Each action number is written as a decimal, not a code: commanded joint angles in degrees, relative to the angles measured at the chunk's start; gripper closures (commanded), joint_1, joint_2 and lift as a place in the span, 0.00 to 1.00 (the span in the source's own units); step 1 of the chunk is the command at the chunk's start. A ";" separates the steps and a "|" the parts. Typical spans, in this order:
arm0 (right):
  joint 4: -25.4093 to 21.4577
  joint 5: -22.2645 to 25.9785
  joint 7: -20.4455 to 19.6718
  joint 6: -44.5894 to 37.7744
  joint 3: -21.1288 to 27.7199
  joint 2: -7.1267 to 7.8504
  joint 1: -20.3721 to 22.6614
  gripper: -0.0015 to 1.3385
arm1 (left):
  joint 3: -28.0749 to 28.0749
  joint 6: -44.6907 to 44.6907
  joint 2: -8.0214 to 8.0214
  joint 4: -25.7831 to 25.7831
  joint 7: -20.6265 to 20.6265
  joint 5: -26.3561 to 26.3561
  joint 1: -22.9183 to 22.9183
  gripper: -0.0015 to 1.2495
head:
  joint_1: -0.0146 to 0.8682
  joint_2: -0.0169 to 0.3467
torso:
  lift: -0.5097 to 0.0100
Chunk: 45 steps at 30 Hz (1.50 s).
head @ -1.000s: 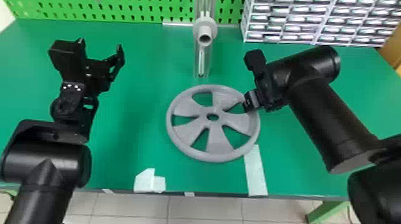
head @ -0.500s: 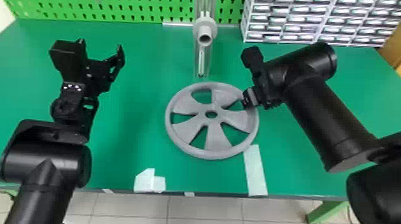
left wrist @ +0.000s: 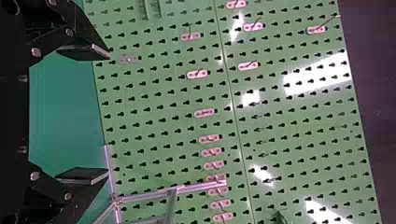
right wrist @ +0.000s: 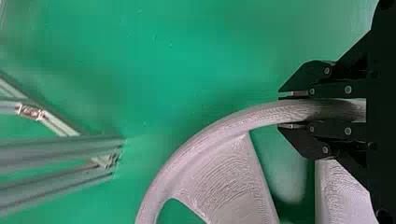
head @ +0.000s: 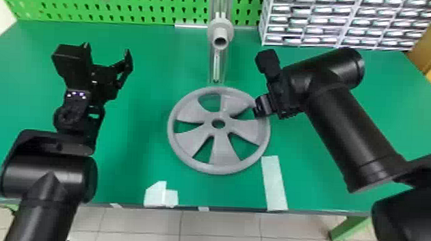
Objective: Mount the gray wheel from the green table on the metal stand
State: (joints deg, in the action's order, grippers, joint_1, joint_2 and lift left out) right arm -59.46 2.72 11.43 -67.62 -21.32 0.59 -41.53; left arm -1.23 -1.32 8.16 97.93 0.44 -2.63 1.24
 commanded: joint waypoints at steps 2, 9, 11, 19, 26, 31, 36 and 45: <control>-3.29 0.79 0.00 -1.38 0.05 -0.06 1.54 0.86 | -0.08 0.00 -0.07 0.07 0.00 0.26 -0.01 0.30 | 1.00 0.19 | 0.79; -7.77 1.14 0.00 -3.57 1.20 0.12 4.08 0.86 | -0.35 -0.17 -0.07 0.25 0.18 0.61 -0.10 0.30 | 1.00 0.19 | 0.79; -8.74 1.32 0.00 -4.19 1.64 0.12 4.88 0.86 | -0.26 -0.17 0.02 0.25 0.35 0.70 -0.10 0.30 | 1.00 0.19 | 0.79; -16.21 1.76 0.00 -6.30 2.25 0.91 8.83 0.86 | -0.61 -0.35 -0.07 0.51 0.88 1.14 -0.28 0.30 | 1.00 0.19 | 0.79; -24.91 2.20 0.00 -6.91 4.10 1.96 13.84 0.86 | -1.31 -0.53 -0.07 1.48 1.49 1.93 -1.16 0.30 | 1.00 0.19 | 0.79; -29.30 2.29 0.00 -6.74 5.24 2.49 16.74 0.86 | -1.75 -0.61 -0.07 2.44 2.11 2.10 -2.04 0.30 | 1.00 0.19 | 0.79; -33.70 2.46 0.00 -5.51 6.38 2.93 19.73 0.86 | -2.37 -0.70 -0.07 3.24 2.90 2.28 -2.83 0.30 | 1.00 0.19 | 0.79; -38.53 3.61 0.00 -0.15 7.26 3.63 24.65 0.86 | -3.16 -0.70 -0.07 3.67 3.25 2.81 -3.18 0.30 | 1.00 0.19 | 0.79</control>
State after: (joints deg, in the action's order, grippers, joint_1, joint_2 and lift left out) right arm -96.20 5.47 11.43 -70.94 -14.36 3.65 -19.10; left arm -4.25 -2.02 8.08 101.47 3.61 0.10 -1.89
